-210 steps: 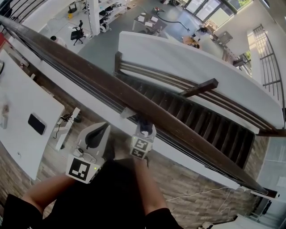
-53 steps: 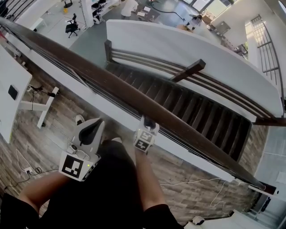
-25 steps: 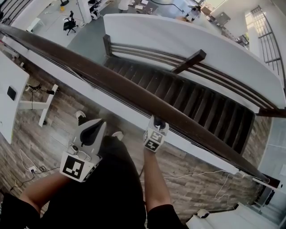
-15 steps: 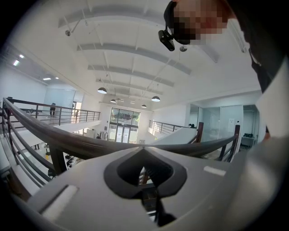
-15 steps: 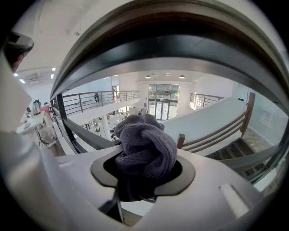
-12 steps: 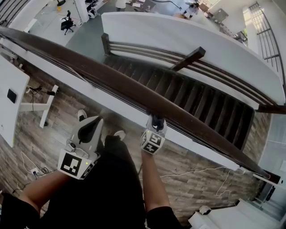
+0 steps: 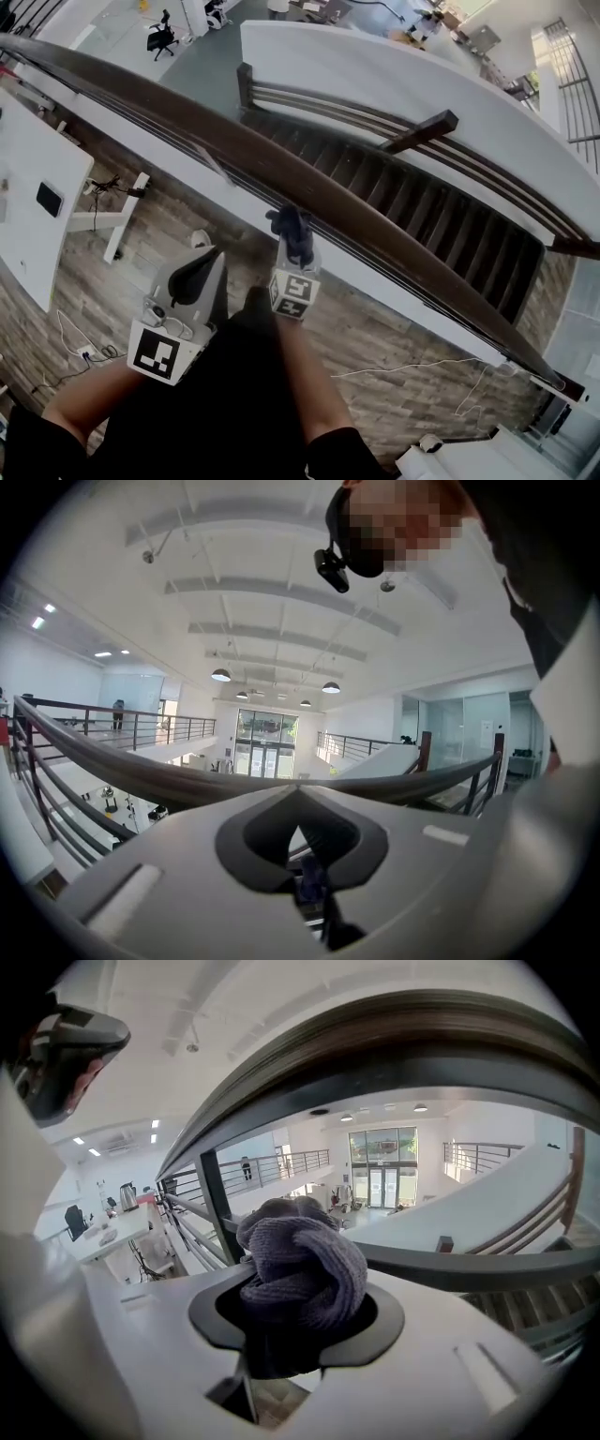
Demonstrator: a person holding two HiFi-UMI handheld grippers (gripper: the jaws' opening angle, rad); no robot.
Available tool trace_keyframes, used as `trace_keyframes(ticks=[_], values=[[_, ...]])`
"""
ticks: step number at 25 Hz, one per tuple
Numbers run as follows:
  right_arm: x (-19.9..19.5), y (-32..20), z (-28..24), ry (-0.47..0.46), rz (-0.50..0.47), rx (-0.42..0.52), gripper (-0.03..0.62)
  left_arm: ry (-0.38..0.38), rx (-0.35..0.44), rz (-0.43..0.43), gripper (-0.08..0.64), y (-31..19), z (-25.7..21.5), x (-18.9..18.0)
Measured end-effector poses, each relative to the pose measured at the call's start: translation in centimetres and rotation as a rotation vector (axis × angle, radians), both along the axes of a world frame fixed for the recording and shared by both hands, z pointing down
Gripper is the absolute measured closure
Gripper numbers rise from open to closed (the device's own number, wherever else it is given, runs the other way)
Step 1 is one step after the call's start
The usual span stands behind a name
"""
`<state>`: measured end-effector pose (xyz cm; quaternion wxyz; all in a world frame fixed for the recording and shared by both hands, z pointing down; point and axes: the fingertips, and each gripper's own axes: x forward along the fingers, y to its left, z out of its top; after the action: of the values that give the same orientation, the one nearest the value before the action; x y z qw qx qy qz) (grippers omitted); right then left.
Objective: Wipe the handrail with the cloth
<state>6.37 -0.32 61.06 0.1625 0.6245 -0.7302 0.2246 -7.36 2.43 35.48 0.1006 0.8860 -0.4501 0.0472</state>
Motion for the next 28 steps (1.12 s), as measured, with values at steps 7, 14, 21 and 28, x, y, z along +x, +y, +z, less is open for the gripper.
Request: trace_keyframes(ticks=[7,14,21,28], values=[[-7.4,-3.7,3.6,-0.014,-0.01,-0.047,0.431,0.018,0.04,-0.002,0.56,-3.4,0.5,-5.8],[-10.8,-7.2,8.1,-0.005,0.027,-0.049,0.43,0.007,0.085,-0.003,0.56,-5.4,3.0,-8.8],[-11.9,-10.9,12.0,-0.016,0.065,-0.052,0.43,0.049,0.107,-0.023,0.56,-6.7,5.7,-9.3],[-11.4,-11.4,14.8,-0.012,0.079,-0.094,0.431,0.087,0.072,-0.013,0.56,-6.1,7.7,-9.2]])
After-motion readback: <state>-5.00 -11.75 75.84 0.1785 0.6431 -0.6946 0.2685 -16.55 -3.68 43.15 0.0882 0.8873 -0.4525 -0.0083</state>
